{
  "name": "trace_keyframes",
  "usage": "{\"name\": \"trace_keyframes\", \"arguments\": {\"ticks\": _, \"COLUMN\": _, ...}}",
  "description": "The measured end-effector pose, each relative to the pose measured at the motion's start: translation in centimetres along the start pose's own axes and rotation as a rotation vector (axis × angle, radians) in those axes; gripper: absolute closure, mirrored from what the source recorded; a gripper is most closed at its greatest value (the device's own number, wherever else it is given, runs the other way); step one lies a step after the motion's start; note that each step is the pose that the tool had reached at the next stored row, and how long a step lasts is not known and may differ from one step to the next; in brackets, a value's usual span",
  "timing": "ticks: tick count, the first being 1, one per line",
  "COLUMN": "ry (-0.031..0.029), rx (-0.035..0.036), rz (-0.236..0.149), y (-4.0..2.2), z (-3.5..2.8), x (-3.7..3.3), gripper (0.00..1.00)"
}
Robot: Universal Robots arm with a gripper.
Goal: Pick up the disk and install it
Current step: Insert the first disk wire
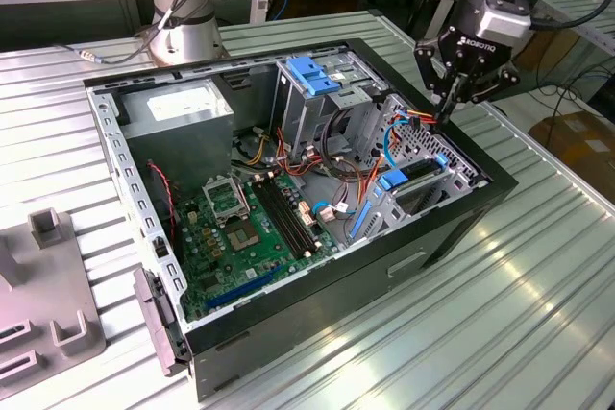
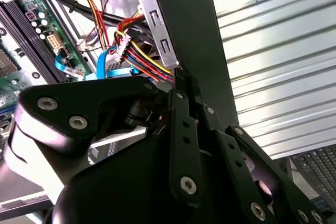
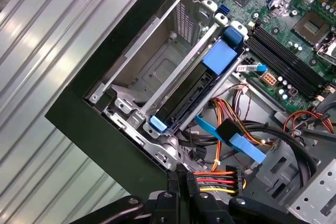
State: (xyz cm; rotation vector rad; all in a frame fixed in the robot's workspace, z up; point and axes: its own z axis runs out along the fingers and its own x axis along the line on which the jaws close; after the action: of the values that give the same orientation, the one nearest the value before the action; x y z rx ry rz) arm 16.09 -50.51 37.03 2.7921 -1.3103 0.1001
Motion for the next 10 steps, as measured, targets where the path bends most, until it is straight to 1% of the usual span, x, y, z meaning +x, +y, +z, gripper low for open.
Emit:
{"name": "trace_keyframes", "arguments": {"ticks": 2, "ry": 0.0019, "rx": -0.0055, "rz": 0.039, "y": 0.00, "z": 0.02, "x": -0.01, "gripper": 0.84}}
{"name": "trace_keyframes", "arguments": {"ticks": 4, "ry": 0.0024, "rx": -0.0087, "rz": 0.066, "y": 0.00, "z": 0.03, "x": -0.01, "gripper": 0.84}}
{"name": "trace_keyframes", "arguments": {"ticks": 6, "ry": 0.0038, "rx": -0.0145, "rz": 0.112, "y": 0.00, "z": 0.05, "x": -0.01, "gripper": 0.84}}
{"name": "trace_keyframes", "arguments": {"ticks": 10, "ry": 0.0067, "rx": -0.0218, "rz": 0.161, "y": 0.00, "z": 0.07, "x": -0.01, "gripper": 0.84}}
